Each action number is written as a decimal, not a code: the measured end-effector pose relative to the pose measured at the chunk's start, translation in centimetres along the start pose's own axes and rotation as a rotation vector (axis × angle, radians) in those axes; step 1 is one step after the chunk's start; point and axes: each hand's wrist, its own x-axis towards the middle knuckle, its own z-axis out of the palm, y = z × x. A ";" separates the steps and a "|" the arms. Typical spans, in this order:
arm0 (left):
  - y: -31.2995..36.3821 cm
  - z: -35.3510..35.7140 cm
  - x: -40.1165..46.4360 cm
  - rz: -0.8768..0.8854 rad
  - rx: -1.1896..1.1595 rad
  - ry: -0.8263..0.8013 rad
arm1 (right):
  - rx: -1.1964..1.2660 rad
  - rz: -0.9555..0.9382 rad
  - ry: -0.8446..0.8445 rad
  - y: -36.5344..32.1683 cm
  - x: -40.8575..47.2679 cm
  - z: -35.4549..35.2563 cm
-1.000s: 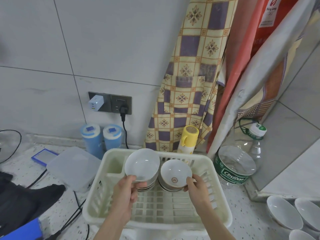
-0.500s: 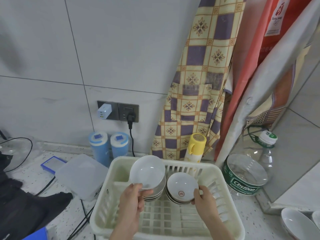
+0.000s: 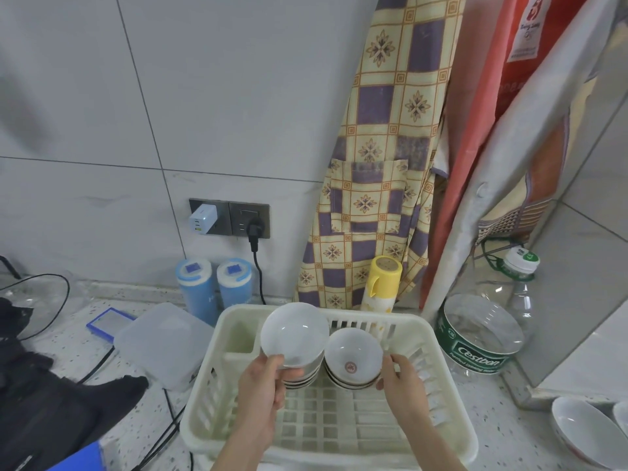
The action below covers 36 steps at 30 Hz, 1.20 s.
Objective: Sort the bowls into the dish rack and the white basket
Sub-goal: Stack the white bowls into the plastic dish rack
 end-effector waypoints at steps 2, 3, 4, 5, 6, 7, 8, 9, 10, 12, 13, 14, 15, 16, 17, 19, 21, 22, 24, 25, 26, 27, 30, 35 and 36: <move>0.2 0.6 -0.1 0.017 0.058 -0.007 | 0.085 -0.013 0.057 -0.3 -0.2 -0.4; 0.2 1.0 -0.2 0.018 0.081 -0.012 | 0.146 -0.037 0.069 -0.4 -0.3 -0.5; 0.3 1.6 -0.3 0.014 0.100 -0.019 | 0.204 -0.068 0.066 -0.6 -0.5 -0.7; 0.3 2.3 -0.4 0.009 0.123 -0.031 | 0.254 -0.099 0.050 -0.8 -0.6 -0.8; 0.2 3.0 -0.4 0.008 0.154 -0.048 | 0.293 -0.122 0.027 -1.0 -0.8 -0.9; 0.1 3.8 -0.5 0.014 0.189 -0.066 | 0.326 -0.141 0.001 -1.1 -0.9 -1.0; 0.0 4.5 -0.6 0.023 0.220 -0.084 | 0.354 -0.157 -0.026 -1.2 -1.0 -1.1; -0.2 5.2 -0.7 0.033 0.241 -0.101 | 0.371 -0.169 -0.050 -1.2 -1.1 -1.2; -0.5 5.7 -0.7 0.041 0.255 -0.114 | 0.369 -0.180 -0.067 -1.2 -1.1 -1.2; -1.0 6.4 -0.4 0.056 0.285 -0.128 | 0.325 -0.189 -0.067 -1.1 -1.1 -1.1; -1.1 6.7 -0.2 0.061 0.298 -0.127 | 0.301 -0.185 -0.057 -1.1 -1.1 -1.0; -1.4 6.8 0.0 0.064 0.310 -0.124 | 0.284 -0.175 -0.050 -1.1 -1.0 -1.0; -1.6 7.0 0.2 0.070 0.321 -0.127 | 0.274 -0.164 -0.050 -1.1 -0.9 -1.0; -1.8 7.1 0.3 0.083 0.328 -0.126 | 0.266 -0.152 -0.056 -1.1 -0.7 -1.0; -1.9 7.2 0.4 0.103 0.329 -0.118 | 0.254 -0.138 -0.064 -1.1 -0.6 -1.0; -2.1 7.2 0.5 0.134 0.342 -0.093 | 0.235 -0.117 -0.068 -1.0 -0.6 -1.0; -2.3 7.0 0.4 0.135 0.362 -0.065 | 0.233 -0.121 -0.062 -1.0 -0.6 -1.0; -2.5 6.8 0.3 0.135 0.362 -0.052 | 0.225 -0.123 -0.060 -1.0 -0.7 -1.0; -3.0 6.2 0.2 0.130 0.363 -0.057 | 0.203 -0.122 -0.064 -0.8 -0.6 -0.9; -3.2 5.8 0.2 0.120 0.378 -0.061 | 0.191 -0.120 -0.065 -0.6 -0.5 -0.8; -3.5 5.5 0.2 0.099 0.398 -0.066 | 0.181 -0.115 -0.063 -0.5 -0.4 -0.7; -3.6 5.3 0.1 0.070 0.424 -0.072 | 0.173 -0.113 -0.057 -0.4 -0.3 -0.7; -3.6 5.3 0.1 -0.061 0.481 -0.108 | 0.153 -0.119 -0.036 -0.2 -0.2 -0.6; -4.0 6.4 0.3 -0.211 0.415 -0.187 | 0.046 -0.125 -0.060 0.1 -0.1 -0.2; -4.2 6.5 0.4 -0.211 0.402 -0.194 | 0.035 -0.122 -0.063 0.2 0.0 -0.2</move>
